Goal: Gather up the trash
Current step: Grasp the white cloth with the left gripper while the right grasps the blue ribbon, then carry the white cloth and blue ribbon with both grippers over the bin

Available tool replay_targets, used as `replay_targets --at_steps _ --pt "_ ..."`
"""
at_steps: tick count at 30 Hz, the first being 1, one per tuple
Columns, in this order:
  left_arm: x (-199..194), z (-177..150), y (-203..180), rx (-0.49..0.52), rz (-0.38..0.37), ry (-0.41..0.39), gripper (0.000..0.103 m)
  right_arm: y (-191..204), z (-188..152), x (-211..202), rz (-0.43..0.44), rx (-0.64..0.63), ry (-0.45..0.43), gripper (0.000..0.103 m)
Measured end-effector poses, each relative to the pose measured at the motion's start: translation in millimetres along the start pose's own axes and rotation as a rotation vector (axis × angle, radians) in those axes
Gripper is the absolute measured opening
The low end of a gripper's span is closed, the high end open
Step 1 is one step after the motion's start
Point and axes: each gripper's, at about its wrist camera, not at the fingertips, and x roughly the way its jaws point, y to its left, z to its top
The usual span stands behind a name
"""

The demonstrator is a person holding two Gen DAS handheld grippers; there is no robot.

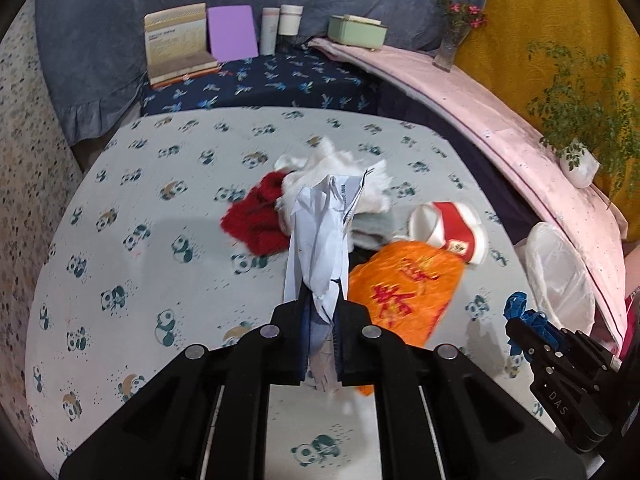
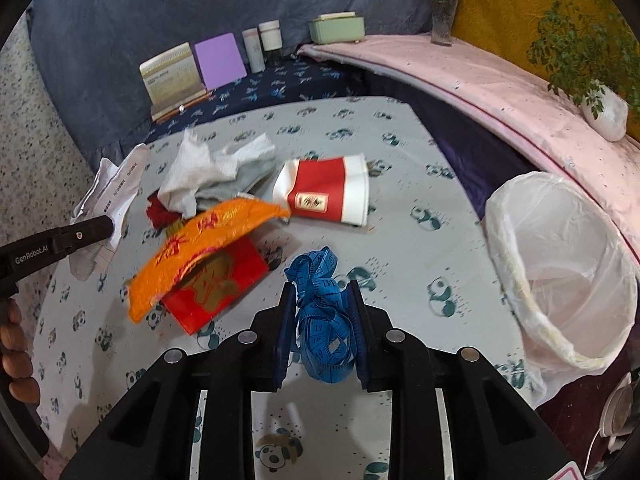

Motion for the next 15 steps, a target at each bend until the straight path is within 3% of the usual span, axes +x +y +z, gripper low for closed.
replay_targets --at_steps 15 --pt "-9 12 -112 0.177 -0.112 -0.042 0.009 -76 13 -44 -0.098 0.116 -0.135 0.024"
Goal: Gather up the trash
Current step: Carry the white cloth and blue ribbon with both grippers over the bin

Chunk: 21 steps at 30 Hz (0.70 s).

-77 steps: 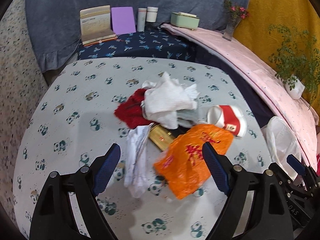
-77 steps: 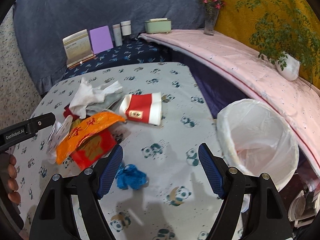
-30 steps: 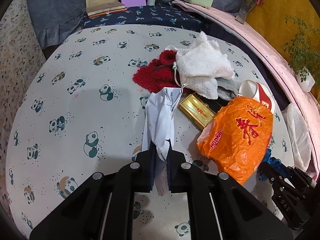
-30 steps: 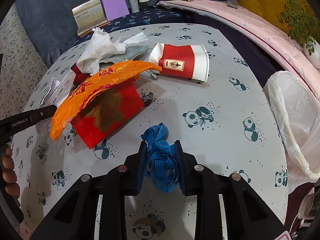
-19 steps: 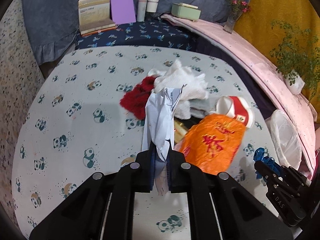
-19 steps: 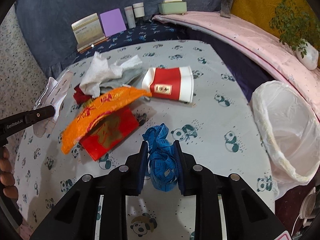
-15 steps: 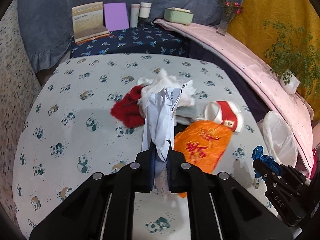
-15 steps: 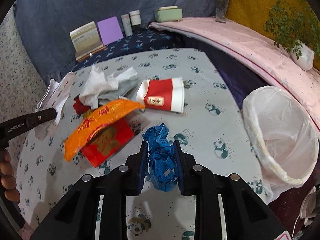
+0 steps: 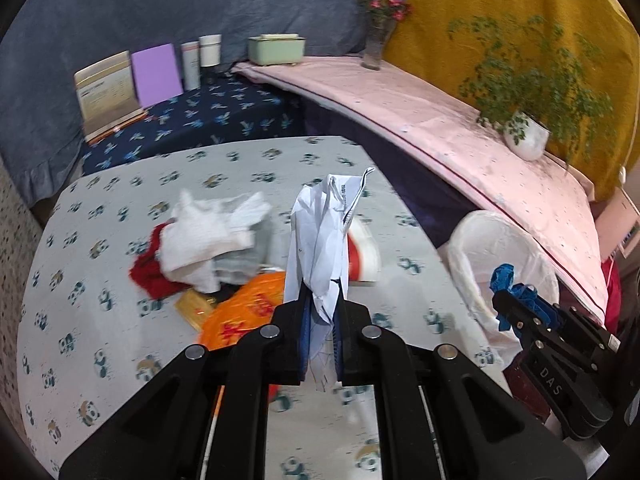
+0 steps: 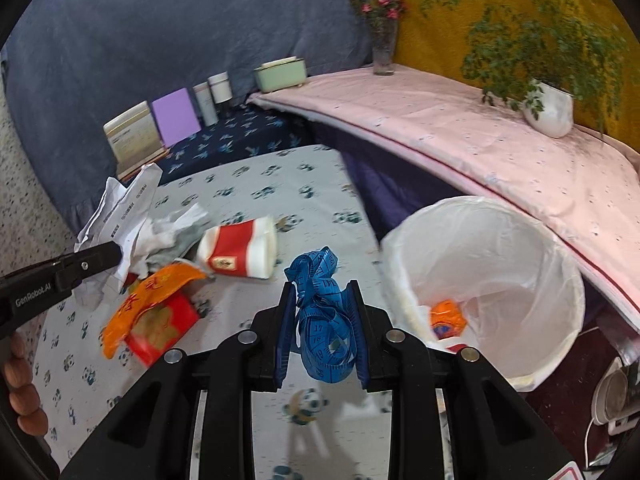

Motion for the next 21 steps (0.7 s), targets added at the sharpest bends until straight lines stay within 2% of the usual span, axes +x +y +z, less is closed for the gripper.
replay_targets --at_steps 16,21 --pt "40 0 -138 0.215 -0.148 0.062 0.009 -108 -2 -13 -0.13 0.176 -0.048 0.024" --pt "57 -2 -166 0.255 -0.198 0.09 0.009 -135 -5 -12 -0.17 0.218 -0.046 0.024"
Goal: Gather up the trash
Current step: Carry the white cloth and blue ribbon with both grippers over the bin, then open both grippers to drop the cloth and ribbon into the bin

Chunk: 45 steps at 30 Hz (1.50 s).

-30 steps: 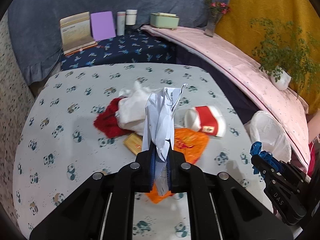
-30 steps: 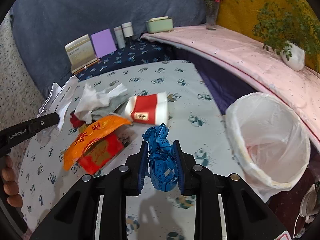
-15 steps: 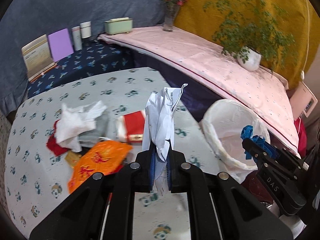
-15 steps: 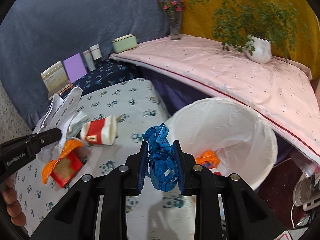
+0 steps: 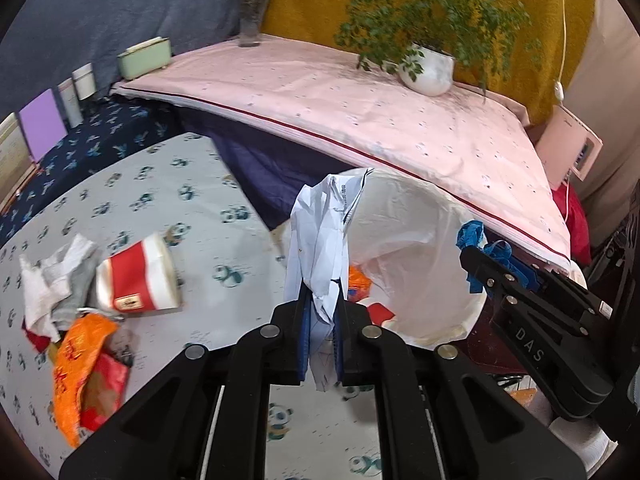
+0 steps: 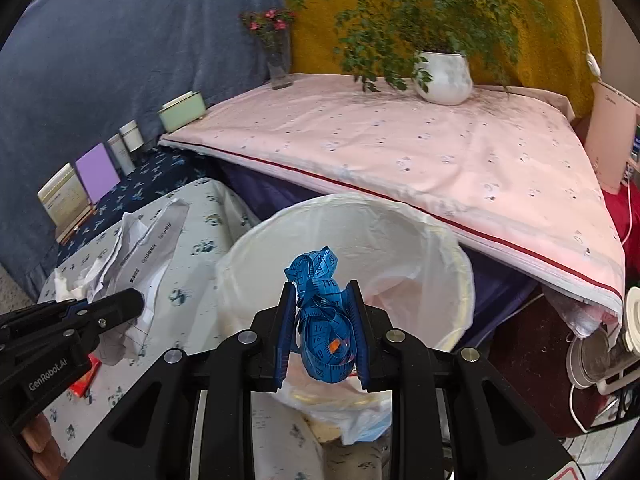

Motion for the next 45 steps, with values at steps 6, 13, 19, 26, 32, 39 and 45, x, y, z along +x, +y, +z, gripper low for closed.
replay_targets --at_steps 6,13,19,26,32,39,45 --pt "25 9 -16 0.014 -0.046 0.038 0.009 -21 2 9 -0.032 0.034 0.014 0.024" --pt "43 19 -25 0.027 -0.083 0.058 0.011 -31 7 23 -0.041 0.046 0.029 0.024" --pt "46 25 -21 -0.001 -0.078 0.037 0.037 -28 12 30 -0.04 0.044 0.03 0.026" --pt "43 28 -10 -0.033 -0.067 0.024 0.047 -22 18 31 -0.037 0.034 0.019 0.032" --pt "37 25 1 -0.054 -0.041 0.01 0.052 -19 19 28 -0.04 0.031 0.012 0.036" --pt "30 18 14 -0.078 -0.014 0.002 0.052 -12 18 22 -0.032 0.017 0.009 0.04" --pt "17 10 29 -0.1 0.016 -0.012 0.057 4 15 14 -0.01 -0.008 0.004 0.041"
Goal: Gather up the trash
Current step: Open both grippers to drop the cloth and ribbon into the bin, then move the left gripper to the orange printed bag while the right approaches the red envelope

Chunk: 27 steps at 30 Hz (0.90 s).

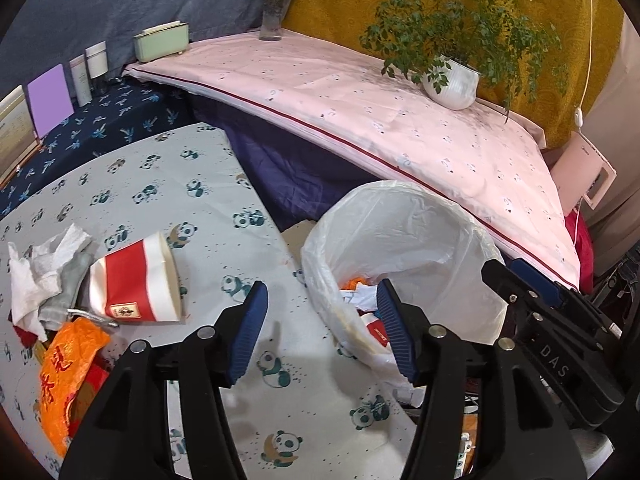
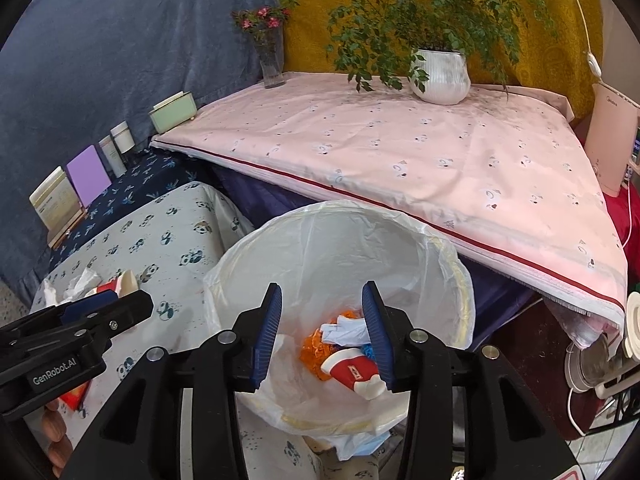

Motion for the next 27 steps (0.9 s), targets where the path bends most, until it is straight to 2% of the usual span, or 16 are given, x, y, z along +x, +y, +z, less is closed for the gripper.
replay_targets --at_steps 8,20,27 --pt "-24 -12 32 -0.047 0.041 -0.027 0.065 30 -4 -7 0.036 -0.043 -0.001 0.043" --pt "-51 -37 82 -0.101 0.111 -0.036 0.067 79 -14 -18 0.101 -0.119 0.012 0.043" --pt "-62 -61 116 -0.113 0.196 -0.026 0.068 110 -23 -24 0.148 -0.168 0.027 0.043"
